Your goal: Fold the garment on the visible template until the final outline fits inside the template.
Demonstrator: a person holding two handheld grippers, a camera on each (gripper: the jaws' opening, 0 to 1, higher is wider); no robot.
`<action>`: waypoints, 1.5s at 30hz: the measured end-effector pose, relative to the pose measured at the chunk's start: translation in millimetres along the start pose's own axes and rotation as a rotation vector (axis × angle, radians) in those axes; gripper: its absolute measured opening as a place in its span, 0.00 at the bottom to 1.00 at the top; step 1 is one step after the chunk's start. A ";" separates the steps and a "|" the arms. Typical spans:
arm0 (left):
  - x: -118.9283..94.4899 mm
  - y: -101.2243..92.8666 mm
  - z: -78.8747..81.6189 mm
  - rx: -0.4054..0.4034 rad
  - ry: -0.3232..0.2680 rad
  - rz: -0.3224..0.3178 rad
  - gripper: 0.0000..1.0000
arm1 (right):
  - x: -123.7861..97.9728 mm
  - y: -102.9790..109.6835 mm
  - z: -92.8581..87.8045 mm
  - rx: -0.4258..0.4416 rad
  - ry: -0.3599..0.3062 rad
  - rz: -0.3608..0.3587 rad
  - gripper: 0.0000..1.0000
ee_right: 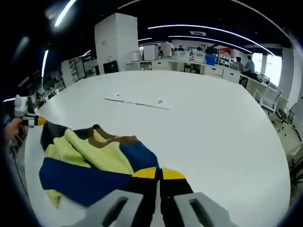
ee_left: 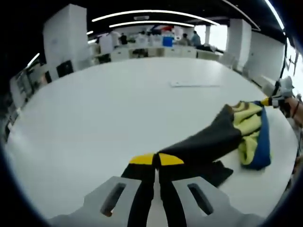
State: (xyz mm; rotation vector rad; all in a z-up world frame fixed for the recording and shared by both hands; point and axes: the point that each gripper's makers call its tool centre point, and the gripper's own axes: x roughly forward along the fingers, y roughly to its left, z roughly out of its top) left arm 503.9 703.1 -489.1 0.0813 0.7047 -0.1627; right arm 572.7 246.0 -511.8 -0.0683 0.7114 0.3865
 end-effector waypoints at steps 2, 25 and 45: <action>5.5 0.3 -0.2 0.001 0.007 0.000 0.00 | 5.2 -0.6 -1.7 0.013 0.006 0.002 0.00; 40.1 40.8 23.9 -0.016 -0.008 0.126 0.00 | 35.6 -14.7 13.1 0.029 -0.022 -0.065 0.00; 33.7 26.5 26.5 0.033 -0.029 0.080 0.15 | 21.8 -1.8 29.4 0.060 -0.059 -0.077 0.23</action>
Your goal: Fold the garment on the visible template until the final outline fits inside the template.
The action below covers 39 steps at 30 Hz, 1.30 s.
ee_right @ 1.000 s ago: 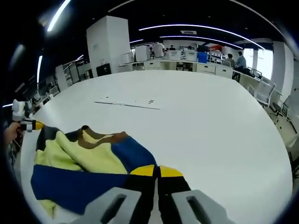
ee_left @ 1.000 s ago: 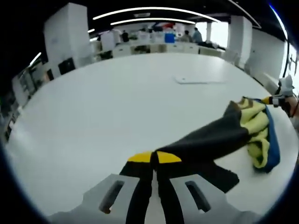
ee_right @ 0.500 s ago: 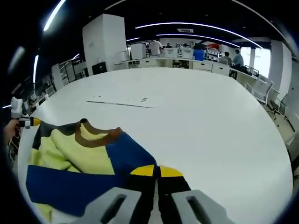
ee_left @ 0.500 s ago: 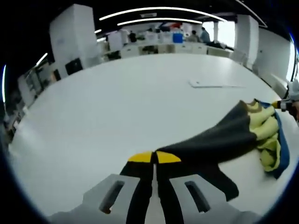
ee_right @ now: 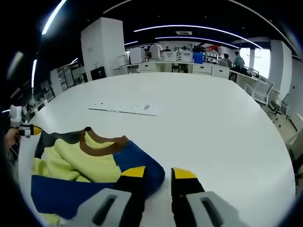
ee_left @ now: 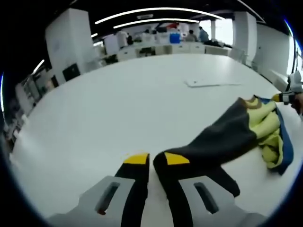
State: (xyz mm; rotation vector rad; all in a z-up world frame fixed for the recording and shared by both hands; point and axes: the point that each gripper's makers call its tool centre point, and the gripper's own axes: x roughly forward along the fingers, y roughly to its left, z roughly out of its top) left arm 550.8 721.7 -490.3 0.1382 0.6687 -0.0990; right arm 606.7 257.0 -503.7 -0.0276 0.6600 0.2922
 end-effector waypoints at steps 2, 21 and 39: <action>-3.3 -4.0 1.0 0.005 -0.006 -0.014 0.19 | -4.2 7.4 3.8 0.005 -0.012 0.017 0.32; -46.3 -80.2 13.8 -0.077 -0.139 -0.306 0.56 | -48.6 107.3 -2.8 -0.017 0.022 0.292 0.75; -60.0 -148.2 11.1 0.035 -0.122 -0.456 0.53 | -91.0 173.5 -31.4 -0.154 -0.011 0.389 0.69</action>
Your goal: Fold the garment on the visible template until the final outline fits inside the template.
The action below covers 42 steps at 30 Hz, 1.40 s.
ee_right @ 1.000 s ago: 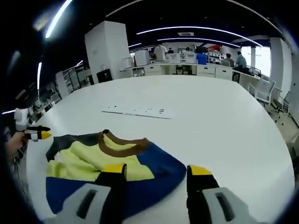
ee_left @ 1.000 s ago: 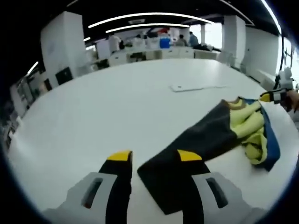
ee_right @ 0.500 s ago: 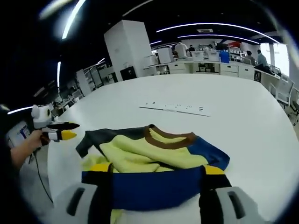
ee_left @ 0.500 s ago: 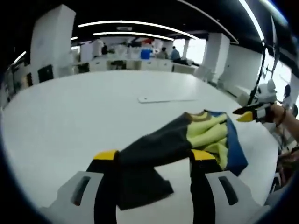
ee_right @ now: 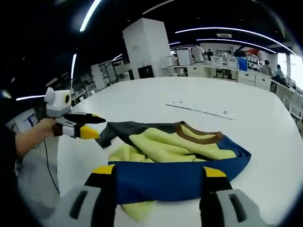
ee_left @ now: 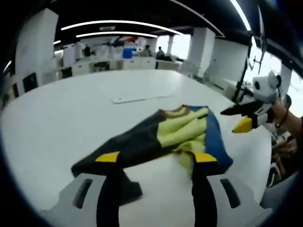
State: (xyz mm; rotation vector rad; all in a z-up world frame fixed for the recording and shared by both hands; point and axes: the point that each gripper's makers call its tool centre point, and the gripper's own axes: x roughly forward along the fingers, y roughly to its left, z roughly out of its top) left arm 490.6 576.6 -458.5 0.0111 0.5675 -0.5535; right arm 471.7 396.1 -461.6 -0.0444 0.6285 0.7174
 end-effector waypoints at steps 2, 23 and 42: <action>3.4 -3.9 0.7 -0.007 0.001 -0.006 0.52 | 1.0 8.0 -6.9 -0.010 0.013 0.004 0.68; 34.3 -47.4 -23.8 0.018 0.077 -0.093 0.29 | 10.6 61.5 -37.2 -0.024 0.008 0.064 0.31; 46.0 -60.8 -40.6 -0.024 0.126 -0.144 0.11 | 23.8 65.2 -49.4 0.004 0.031 0.057 0.03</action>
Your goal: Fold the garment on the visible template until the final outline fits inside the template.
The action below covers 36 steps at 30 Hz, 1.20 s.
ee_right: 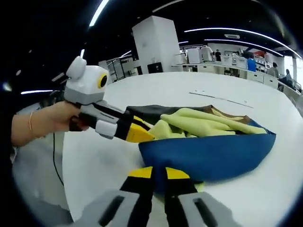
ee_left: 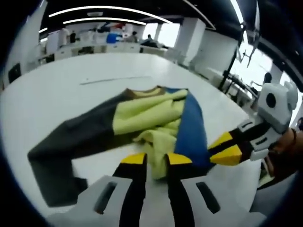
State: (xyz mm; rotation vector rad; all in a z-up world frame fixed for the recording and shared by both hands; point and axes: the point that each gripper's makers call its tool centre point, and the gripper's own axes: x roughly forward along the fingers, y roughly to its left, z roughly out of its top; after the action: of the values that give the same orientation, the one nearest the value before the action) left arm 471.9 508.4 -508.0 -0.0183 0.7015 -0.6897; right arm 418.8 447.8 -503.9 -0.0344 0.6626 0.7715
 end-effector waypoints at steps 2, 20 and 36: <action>0.2 -0.3 -1.5 -0.002 0.004 0.000 0.08 | 1.5 -0.2 -1.6 0.006 0.006 0.001 0.01; -4.8 -4.0 -8.0 0.041 0.025 0.014 0.00 | -23.9 -7.7 14.0 0.015 -0.041 -0.012 0.00; -24.1 -6.9 -20.4 0.067 0.073 0.034 0.00 | -69.1 -69.2 31.1 0.063 -0.110 -0.180 0.00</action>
State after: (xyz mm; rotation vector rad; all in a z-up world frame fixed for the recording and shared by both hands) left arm 442.4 521.4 -508.0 0.0803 0.7467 -0.6838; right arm 444.7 361.9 -454.1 0.0064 0.5702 0.5748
